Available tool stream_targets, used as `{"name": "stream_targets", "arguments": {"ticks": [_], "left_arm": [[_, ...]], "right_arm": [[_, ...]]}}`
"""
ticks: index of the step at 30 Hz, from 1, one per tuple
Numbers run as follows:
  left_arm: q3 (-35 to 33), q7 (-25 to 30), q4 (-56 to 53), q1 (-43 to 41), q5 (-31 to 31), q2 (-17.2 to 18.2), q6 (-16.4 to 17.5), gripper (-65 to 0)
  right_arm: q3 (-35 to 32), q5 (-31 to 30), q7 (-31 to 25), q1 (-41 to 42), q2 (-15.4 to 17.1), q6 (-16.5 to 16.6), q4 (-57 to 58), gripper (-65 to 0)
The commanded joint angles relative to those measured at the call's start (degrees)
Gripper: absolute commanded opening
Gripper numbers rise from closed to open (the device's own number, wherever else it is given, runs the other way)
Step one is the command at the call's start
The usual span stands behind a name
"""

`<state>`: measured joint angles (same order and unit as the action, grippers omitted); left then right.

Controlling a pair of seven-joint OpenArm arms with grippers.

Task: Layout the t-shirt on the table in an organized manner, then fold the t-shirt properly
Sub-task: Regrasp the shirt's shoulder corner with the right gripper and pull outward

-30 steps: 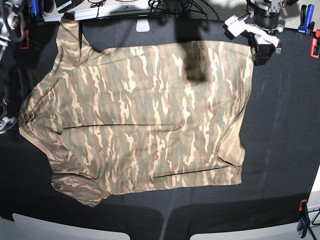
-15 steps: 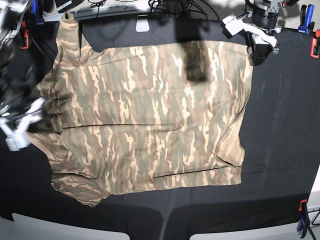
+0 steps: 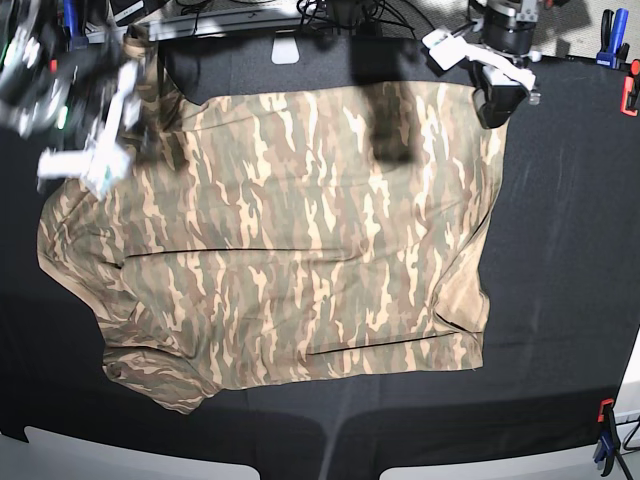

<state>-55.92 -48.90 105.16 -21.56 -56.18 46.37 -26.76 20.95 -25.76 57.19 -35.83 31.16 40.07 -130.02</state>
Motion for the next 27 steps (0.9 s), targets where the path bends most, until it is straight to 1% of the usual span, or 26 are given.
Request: {"name": "stream_targets", "arguments": {"ticks": [1,4,7,11,13,15,17,20,22,24,27], "left_arm": [[0.07,0.13,0.96,-0.04,-1.22,0.63,-0.96,-51.4],[0.07,0.13,0.96,-0.04,-1.22,0.63,-0.96,-51.4],[0.07,0.11,0.96,-0.04,-1.22,0.63,-0.96,-51.4],[0.07,0.13,0.96,-0.02,-1.25,0.63,-0.96,-51.4],[0.07,0.13,0.96,-0.04,-1.25,0.63,-0.96,-51.4],[0.07,0.13,0.96,-0.04,-1.25,0.63,-0.96,-51.4],[0.07,0.15,0.96,-0.04,-1.25,0.63,-0.96,-51.4],[0.07,0.13,0.96,-0.04,-1.25,0.63,-0.96,-51.4],[0.07,0.15,0.96,-0.02,-1.25,0.63,-0.96,-51.4],[0.07,0.13,0.96,-0.04,-1.25,0.61,-0.96,-51.4],[0.07,0.13,0.96,-0.02,-1.27,0.61,-0.96,-51.4]], "right_arm": [[0.39,-0.59,-1.03,-2.10,0.92,-0.07,-1.73,-41.5],[0.39,-0.59,-0.98,-9.18,1.25,-0.07,-4.11,-41.5],[0.39,0.44,-0.68,-17.11,3.50,-0.07,-4.98,-41.5],[0.39,8.11,-0.81,-26.38,8.04,-0.07,-4.98,-41.5],[0.39,13.05,-2.38,-28.96,9.99,-0.07,-4.98,-41.5],[0.39,19.08,-5.86,-29.94,11.41,-0.07,-4.98,-41.5],[0.39,22.69,-7.21,-29.90,12.35,-0.07,-4.98,-41.5],[-0.57,21.92,-7.52,-29.97,13.62,-0.07,-4.98,-41.5],[-2.82,23.67,-10.05,-29.92,14.45,-0.07,-4.04,-41.4],[-5.75,29.62,-15.15,-29.88,14.84,-0.07,-2.40,-41.4],[-10.21,39.15,-22.38,-29.75,15.45,-0.07,0.66,-37.7]]}}
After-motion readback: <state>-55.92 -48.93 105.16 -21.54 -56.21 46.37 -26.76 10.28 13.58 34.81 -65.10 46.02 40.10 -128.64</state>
